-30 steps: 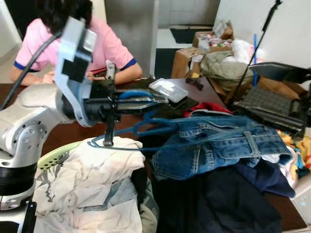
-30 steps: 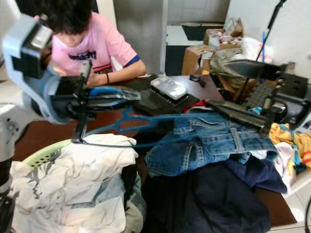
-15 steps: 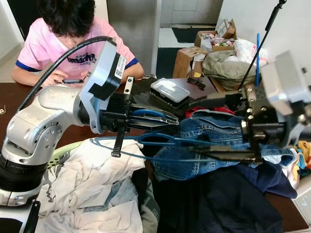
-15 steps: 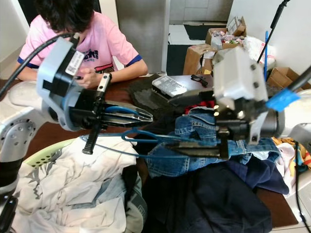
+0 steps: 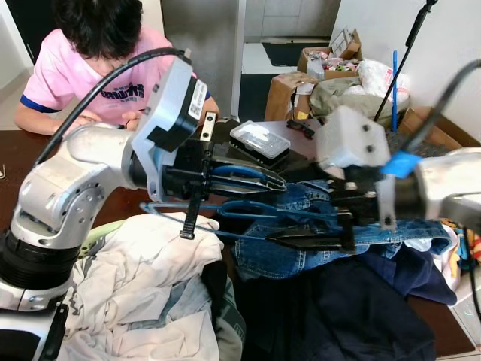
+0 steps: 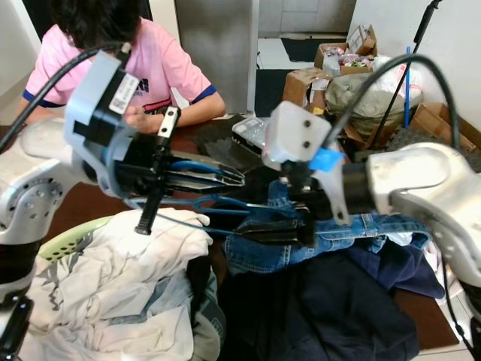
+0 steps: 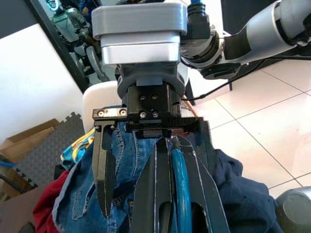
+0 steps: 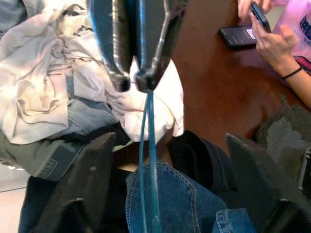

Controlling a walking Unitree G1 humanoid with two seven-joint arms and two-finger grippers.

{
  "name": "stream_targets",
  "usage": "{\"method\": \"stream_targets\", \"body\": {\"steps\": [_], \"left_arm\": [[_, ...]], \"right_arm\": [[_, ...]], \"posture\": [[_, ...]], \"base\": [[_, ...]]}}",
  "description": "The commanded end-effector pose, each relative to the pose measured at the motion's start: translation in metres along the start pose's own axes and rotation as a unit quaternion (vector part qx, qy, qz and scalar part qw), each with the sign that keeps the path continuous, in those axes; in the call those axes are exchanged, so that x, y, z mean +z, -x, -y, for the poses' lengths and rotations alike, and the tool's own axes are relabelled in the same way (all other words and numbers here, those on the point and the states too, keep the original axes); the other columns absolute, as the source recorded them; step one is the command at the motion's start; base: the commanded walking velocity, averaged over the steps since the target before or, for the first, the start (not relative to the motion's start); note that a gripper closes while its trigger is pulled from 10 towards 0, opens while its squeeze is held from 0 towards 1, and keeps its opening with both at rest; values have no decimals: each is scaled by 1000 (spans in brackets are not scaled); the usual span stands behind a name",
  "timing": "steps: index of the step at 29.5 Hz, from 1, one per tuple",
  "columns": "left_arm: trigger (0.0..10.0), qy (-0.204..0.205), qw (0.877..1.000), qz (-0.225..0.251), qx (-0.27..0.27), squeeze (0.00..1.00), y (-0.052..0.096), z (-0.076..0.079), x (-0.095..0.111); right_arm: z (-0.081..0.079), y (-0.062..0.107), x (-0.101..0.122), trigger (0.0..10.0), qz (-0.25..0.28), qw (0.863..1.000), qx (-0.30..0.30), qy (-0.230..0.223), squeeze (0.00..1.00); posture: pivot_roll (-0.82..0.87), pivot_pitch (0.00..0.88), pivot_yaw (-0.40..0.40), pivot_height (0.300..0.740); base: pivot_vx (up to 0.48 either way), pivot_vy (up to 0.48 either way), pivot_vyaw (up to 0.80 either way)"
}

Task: Hang hanger

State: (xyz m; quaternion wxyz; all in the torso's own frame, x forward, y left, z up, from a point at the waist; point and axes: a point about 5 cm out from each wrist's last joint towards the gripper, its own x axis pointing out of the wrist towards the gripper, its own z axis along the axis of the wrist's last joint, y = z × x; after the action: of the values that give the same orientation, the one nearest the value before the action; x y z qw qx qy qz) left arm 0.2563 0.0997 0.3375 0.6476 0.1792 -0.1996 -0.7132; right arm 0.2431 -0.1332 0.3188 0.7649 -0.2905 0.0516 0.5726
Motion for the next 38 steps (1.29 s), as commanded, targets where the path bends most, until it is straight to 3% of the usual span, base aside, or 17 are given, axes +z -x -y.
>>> {"method": "stream_targets", "body": {"steps": [1,2,24,27,28,31,36,38], "left_arm": [[10000,-10,1000,12,-13,0,-6,0,2],[10000,-11,1000,14,-13,0,-7,0,2],[10000,-22,999,32,-9,0,-11,-2,10],[10000,-7,999,47,-3,0,-13,-5,11],[10000,1,999,50,4,1000,-11,-7,11],[10000,1,999,49,21,1000,-9,-12,10],[10000,-18,996,31,84,1000,17,-25,15],[10000,-18,996,31,84,1000,17,-25,15]], "right_arm": [[2,-5,-2,4078,-13,1000,-4,-4,0],[4,-7,-3,0,-18,1000,-10,-7,0],[8,-11,-9,0,-55,998,-27,1,0],[10,-12,-8,0,-53,998,-32,3,0],[11,-11,-8,0,-51,998,-36,2,0],[12,-11,-8,0,-49,998,-41,0,0],[18,0,-11,0,-50,996,-67,-7,0],[18,0,-11,0,-50,996,-67,-7,0]], "posture": [[-10,64,-10,740],[-9,64,-10,740],[-8,56,-13,740],[-8,56,-13,740],[-10,55,-14,740],[-10,55,-14,740],[-11,65,-16,740],[-11,65,-16,740]], "base": [[0,0,0],[0,0,0],[0,0,0],[0,0,0],[0,0,0],[0,0,0],[0,0,0],[0,0,0]]}}
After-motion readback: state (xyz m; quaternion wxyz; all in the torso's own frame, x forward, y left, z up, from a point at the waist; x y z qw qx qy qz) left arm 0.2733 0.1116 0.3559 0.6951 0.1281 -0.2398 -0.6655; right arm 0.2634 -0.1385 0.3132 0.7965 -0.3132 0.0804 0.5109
